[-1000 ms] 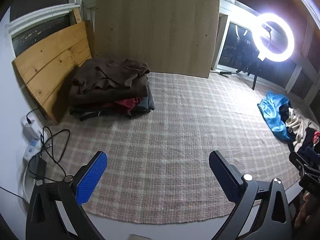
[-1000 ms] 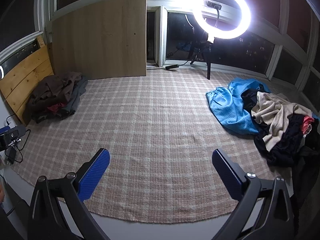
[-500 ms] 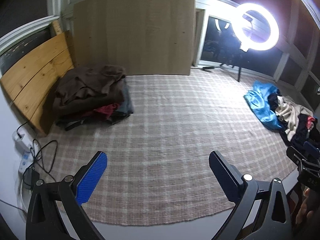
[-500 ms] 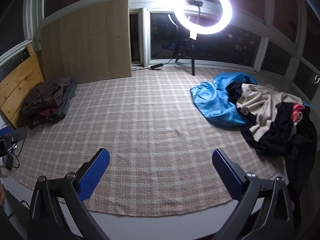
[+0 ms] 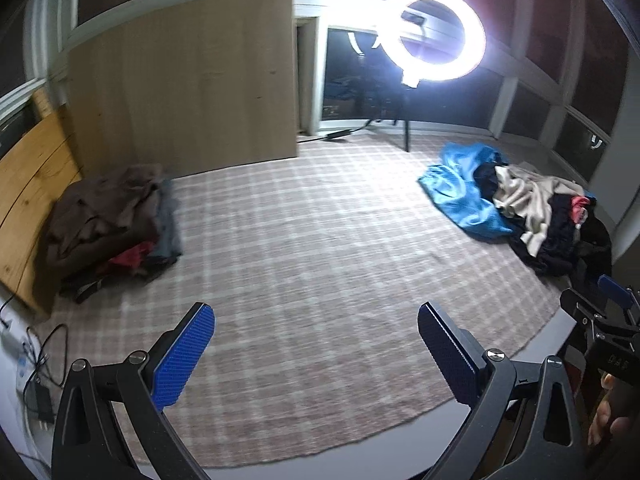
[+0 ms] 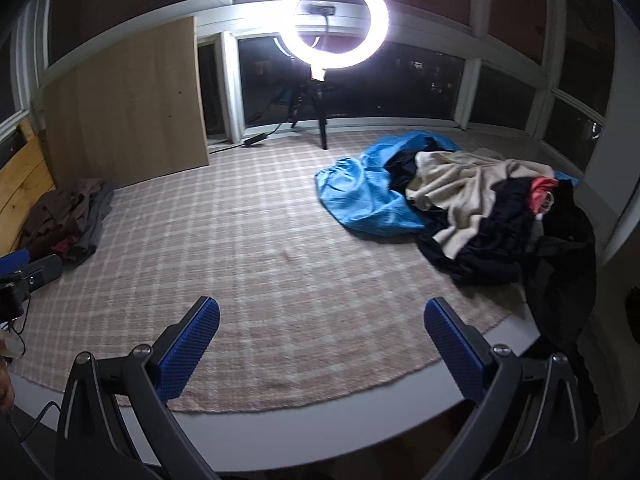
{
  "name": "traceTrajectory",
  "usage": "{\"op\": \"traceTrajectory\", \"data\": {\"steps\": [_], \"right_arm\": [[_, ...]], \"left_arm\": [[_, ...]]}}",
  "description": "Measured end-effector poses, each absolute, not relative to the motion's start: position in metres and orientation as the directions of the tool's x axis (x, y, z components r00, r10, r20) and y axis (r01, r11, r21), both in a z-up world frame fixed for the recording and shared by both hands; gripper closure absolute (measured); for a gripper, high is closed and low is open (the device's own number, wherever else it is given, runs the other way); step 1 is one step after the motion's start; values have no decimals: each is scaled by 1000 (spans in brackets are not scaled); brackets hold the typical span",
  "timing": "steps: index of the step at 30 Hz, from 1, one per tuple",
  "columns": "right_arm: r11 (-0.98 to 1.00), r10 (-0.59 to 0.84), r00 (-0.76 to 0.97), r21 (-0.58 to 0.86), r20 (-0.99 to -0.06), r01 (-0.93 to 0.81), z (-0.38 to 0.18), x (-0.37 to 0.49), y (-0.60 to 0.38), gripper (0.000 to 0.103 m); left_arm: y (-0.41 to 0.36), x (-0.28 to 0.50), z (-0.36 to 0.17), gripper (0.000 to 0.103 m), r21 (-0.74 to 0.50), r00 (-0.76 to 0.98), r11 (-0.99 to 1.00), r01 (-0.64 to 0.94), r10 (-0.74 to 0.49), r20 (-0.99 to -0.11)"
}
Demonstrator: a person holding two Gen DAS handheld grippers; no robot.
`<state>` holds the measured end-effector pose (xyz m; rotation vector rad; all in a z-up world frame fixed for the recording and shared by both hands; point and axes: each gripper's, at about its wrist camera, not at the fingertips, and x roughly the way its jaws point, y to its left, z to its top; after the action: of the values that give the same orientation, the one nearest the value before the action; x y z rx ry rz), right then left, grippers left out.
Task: Fold clothes
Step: 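Move both tools toward the clothes pile beside the ring light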
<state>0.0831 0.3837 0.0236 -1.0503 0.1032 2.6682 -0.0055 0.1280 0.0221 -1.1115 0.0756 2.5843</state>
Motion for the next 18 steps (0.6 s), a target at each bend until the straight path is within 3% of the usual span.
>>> {"op": "traceTrajectory", "data": {"steps": [18], "right_arm": [[-949,225,-696,8,-682,-315,26,84,463,0]], "left_arm": [[223,-14,38,1,-36,-628,-914,-404,305,-716]]}}
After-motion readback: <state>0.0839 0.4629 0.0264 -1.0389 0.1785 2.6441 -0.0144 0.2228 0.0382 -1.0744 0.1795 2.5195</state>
